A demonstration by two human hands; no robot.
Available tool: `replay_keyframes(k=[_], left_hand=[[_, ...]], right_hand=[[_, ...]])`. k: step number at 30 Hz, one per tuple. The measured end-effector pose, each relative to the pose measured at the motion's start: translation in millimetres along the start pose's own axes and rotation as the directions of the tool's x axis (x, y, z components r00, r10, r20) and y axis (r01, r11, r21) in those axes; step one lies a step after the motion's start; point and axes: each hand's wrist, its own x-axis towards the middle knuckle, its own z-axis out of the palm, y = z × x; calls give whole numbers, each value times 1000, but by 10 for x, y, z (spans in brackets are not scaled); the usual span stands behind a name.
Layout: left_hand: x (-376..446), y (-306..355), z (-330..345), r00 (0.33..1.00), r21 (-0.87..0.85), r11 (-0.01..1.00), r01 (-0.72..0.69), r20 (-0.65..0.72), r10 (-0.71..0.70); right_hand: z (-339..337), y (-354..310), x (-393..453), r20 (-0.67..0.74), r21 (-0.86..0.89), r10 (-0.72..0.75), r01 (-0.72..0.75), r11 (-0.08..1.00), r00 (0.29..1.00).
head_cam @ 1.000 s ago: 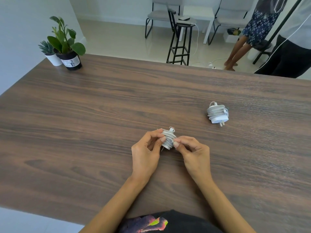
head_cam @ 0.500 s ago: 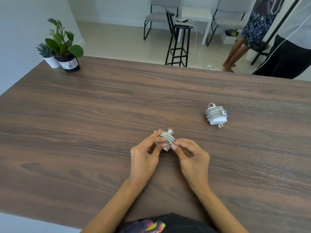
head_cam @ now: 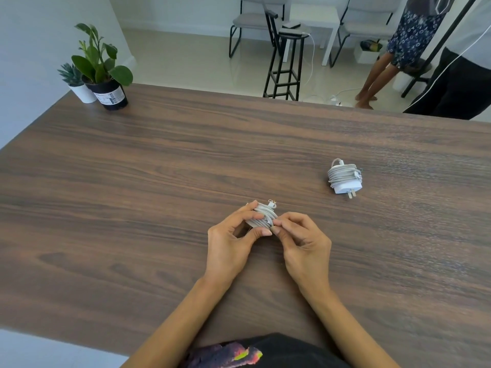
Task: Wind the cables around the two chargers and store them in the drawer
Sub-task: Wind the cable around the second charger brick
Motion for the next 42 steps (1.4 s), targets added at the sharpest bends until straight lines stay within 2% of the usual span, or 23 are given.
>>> replay_keyframes(k=[7, 15, 22, 38, 42], left_hand=[[14, 15, -32, 999, -27, 999, 41, 37, -40], [21, 41, -40, 996, -6, 999, 47, 79, -47], [-2, 73, -23, 994, -61, 995, 85, 77, -80], [-10, 85, -6, 994, -65, 995, 69, 89, -63], [9, 55, -64, 989, -64, 994, 93, 125, -84]], right_hand=[[3, 4, -14, 14, 11, -52, 52, 999, 999], [2, 18, -32, 11, 76, 17, -18, 997, 1000], [-8, -19, -19, 9, 124, 42, -43, 991, 999], [-50, -16, 18, 99, 236, 142, -161, 958, 985], [-78, 3, 14, 145, 185, 114, -141, 973, 983]])
